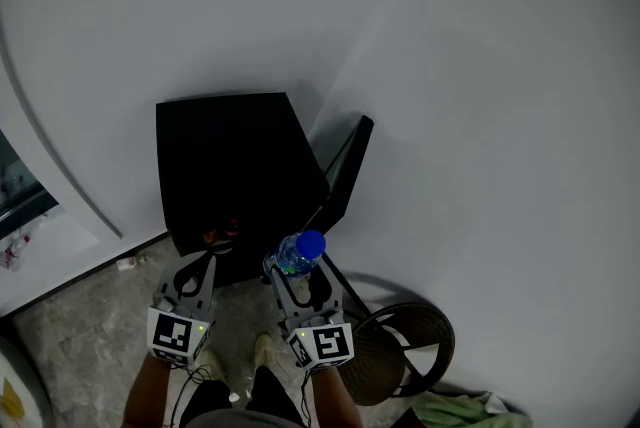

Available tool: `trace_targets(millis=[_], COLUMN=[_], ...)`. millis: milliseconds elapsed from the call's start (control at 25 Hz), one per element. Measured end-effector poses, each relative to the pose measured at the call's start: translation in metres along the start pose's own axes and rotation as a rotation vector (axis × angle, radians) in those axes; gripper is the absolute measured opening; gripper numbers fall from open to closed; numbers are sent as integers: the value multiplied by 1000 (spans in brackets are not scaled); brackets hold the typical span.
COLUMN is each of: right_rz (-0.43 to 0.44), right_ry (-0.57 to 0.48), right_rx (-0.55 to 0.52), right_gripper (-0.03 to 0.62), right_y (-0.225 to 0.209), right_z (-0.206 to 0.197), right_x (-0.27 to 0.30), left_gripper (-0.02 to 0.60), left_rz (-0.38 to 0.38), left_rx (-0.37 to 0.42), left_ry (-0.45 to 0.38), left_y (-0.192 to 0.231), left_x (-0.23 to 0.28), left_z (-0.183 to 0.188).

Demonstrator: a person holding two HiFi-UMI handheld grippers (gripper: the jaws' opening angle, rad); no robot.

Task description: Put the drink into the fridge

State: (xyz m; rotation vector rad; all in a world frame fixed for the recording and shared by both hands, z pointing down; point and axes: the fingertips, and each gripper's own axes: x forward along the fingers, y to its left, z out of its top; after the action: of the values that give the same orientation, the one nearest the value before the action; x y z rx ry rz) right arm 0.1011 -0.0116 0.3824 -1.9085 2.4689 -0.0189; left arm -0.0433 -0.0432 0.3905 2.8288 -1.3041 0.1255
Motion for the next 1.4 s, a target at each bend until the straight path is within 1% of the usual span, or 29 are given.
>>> trace_targets(millis=[240,360,480,640,840,920,1040,1160,1400], right_rz=[74,92,106,129,130,128,133,135,125], right_ry=[10,20,26,27,30,35,38,42,38], right_rx=[1,-1,1,1,7,13,20,16,18], right_gripper=[305,305,305,305,305,305,305,305,305], right_y=[-13,-20,-26,-30,-36,-38,-39,-41,-52], right_z=[-37,-62,-87,-122,-170,-188,-211,-231,-267], right_x=[15,21,27,31,44,50,59,69,92], left_gripper=[3,3,3,3,3,3,3,3,3], left_rz=[34,42,58,69,100,118,126,129,143], left_rx=[-13,-27,-36,-32,-12,-24,-38,-46,-22], left_ry=[32,44,32,67,73,73,71,75,70], left_y=[-10,-13,-12,-13,-10,-9,-8,-4,8], left_x=[26,36,43,50,61,65,71,78,96], left_z=[-37,-57,-83,-116,-159,-176,-197,-216,-244])
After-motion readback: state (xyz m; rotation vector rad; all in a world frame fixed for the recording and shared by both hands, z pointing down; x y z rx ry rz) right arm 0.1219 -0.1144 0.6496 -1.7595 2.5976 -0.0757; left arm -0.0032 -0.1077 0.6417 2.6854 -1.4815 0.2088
